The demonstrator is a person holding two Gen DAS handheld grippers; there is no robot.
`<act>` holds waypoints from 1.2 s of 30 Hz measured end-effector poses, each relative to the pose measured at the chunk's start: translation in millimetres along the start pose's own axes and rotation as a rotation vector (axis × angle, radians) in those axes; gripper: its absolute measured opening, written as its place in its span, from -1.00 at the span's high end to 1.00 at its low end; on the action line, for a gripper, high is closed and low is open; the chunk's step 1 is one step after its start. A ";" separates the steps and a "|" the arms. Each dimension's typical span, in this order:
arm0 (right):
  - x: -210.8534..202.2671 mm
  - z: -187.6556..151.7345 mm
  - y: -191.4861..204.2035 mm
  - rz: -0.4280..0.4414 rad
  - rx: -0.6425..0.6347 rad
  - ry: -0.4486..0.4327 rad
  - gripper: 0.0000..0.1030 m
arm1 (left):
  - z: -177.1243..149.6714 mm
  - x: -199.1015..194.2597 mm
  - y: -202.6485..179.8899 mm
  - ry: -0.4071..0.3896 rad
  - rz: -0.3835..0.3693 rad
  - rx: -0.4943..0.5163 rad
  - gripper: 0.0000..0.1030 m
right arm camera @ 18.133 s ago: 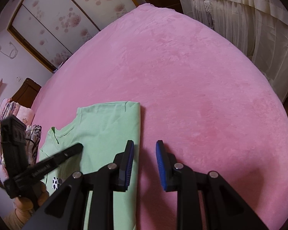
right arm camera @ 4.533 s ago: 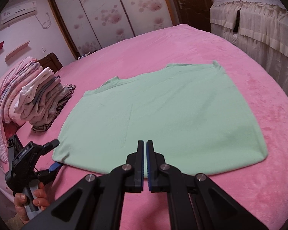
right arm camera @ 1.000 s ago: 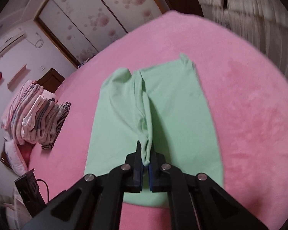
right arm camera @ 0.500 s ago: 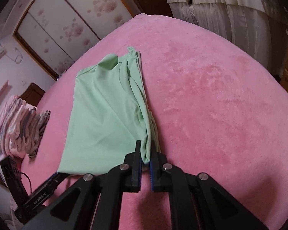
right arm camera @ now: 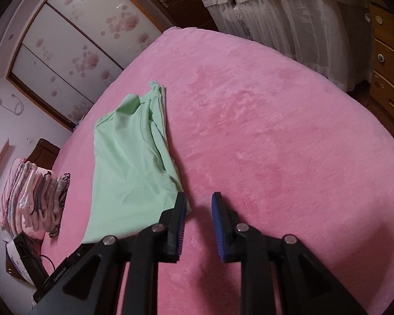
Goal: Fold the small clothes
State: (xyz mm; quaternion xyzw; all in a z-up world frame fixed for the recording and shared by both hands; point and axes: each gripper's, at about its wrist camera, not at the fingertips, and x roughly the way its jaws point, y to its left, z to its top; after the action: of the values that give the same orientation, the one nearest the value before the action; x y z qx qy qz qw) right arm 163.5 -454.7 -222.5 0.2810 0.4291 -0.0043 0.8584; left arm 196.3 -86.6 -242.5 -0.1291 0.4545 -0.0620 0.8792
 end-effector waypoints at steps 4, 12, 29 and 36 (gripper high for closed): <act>-5.5 17.6 21.1 0.013 -0.087 -0.019 0.59 | 1.7 -18.8 1.1 0.031 0.004 0.046 -0.24; 46.2 90.5 79.0 0.116 -0.246 0.067 0.59 | 87.3 -12.0 -7.7 -0.054 0.007 0.158 -0.25; 177.1 161.7 84.7 0.172 -0.147 0.329 0.50 | 199.5 126.5 -11.9 0.112 -0.108 0.032 -0.28; 186.0 159.2 93.3 0.223 -0.204 0.352 0.46 | 196.8 135.7 -19.7 0.105 -0.089 0.050 -0.33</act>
State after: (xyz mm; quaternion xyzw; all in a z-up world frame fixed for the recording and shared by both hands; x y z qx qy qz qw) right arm 421.1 -410.0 -240.0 0.2351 0.5368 0.1831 0.7893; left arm 435.5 -102.6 -234.3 -0.1237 0.4920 -0.1193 0.8534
